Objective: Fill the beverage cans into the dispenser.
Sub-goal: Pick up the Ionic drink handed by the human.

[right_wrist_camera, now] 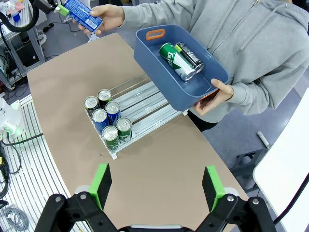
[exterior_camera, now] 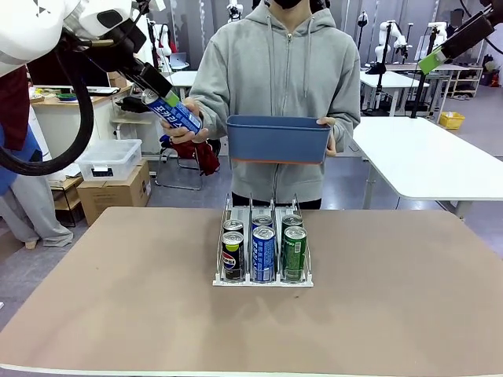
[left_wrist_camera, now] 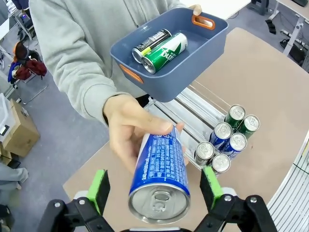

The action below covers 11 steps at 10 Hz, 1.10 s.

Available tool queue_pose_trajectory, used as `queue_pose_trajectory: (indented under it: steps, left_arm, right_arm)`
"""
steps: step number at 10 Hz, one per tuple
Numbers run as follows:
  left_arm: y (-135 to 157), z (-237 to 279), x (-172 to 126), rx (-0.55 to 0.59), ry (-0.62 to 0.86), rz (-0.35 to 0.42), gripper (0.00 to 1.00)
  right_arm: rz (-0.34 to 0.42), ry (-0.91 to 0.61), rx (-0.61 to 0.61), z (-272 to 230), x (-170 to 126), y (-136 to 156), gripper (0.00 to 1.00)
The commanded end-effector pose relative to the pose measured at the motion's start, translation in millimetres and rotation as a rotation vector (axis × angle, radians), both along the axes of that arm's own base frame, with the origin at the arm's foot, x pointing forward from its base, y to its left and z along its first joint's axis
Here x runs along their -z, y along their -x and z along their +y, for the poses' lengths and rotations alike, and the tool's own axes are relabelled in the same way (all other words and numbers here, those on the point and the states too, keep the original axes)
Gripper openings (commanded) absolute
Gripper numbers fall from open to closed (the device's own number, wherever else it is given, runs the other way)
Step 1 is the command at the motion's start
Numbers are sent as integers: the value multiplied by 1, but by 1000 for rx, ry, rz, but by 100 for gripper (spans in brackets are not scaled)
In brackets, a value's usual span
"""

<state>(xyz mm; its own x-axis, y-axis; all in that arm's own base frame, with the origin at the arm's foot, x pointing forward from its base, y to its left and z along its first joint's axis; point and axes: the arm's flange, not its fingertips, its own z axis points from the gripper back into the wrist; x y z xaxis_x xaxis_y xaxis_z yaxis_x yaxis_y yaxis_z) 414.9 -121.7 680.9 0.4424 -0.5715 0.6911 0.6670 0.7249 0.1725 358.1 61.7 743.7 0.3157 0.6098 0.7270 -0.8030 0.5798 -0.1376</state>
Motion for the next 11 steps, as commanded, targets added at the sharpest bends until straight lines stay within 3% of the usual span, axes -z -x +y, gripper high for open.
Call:
queue_pose_trajectory:
  steps: [1, 5, 11]
  left_arm:
    - [-2, -2, 6, -28, 13, 3, 100]
    - [-7, -4, 16, -26, -5, 42, 100]
    - [-6, -2, 13, -9, 0, 31, 100]
  right_arm:
    - [-1, 8, 2, 0, 0, 0, 100]
    - [-1, 8, 2, 0, 0, 0, 100]
    - [-1, 8, 2, 0, 0, 0, 100]
